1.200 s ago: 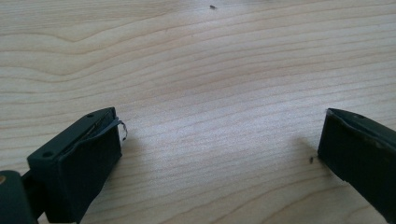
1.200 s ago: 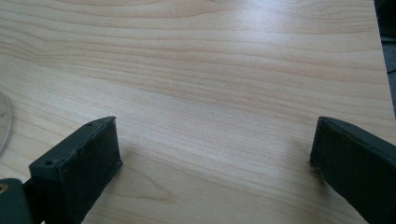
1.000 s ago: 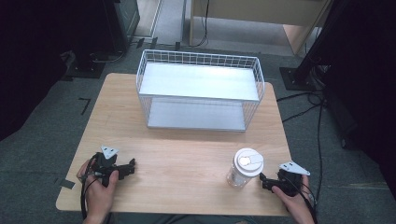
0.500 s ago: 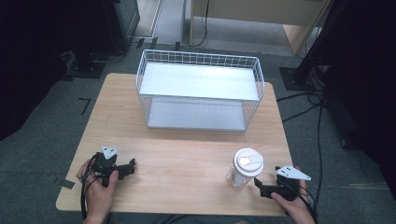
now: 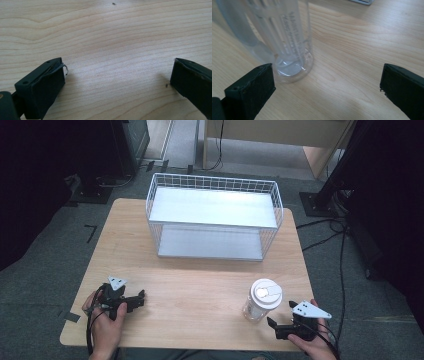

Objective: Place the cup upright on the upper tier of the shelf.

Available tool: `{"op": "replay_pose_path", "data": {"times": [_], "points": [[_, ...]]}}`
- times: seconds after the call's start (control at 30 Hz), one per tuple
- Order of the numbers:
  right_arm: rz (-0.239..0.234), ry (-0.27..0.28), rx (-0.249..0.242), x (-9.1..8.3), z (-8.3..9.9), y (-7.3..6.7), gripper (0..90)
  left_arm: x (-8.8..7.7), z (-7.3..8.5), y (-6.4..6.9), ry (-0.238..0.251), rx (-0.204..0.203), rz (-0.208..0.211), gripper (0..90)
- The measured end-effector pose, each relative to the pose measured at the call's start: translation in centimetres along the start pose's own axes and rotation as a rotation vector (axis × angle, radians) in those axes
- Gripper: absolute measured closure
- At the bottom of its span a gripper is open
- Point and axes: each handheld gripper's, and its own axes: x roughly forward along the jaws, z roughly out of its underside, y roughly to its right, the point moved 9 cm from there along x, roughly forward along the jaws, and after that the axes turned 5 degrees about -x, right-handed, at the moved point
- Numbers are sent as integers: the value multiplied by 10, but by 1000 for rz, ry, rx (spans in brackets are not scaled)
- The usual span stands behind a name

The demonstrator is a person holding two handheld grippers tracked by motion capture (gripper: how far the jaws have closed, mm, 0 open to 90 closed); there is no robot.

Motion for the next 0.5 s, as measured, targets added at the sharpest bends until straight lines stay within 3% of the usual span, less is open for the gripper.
{"op": "replay_pose_path", "data": {"times": [0.23,0.5], "points": [[-37,16,-11,-3,-7,-10,0,0,0,0,0,0,0,0],[-62,74,-14,-8,-23,-21,0,0,0,0,0,0,0,0]]}}
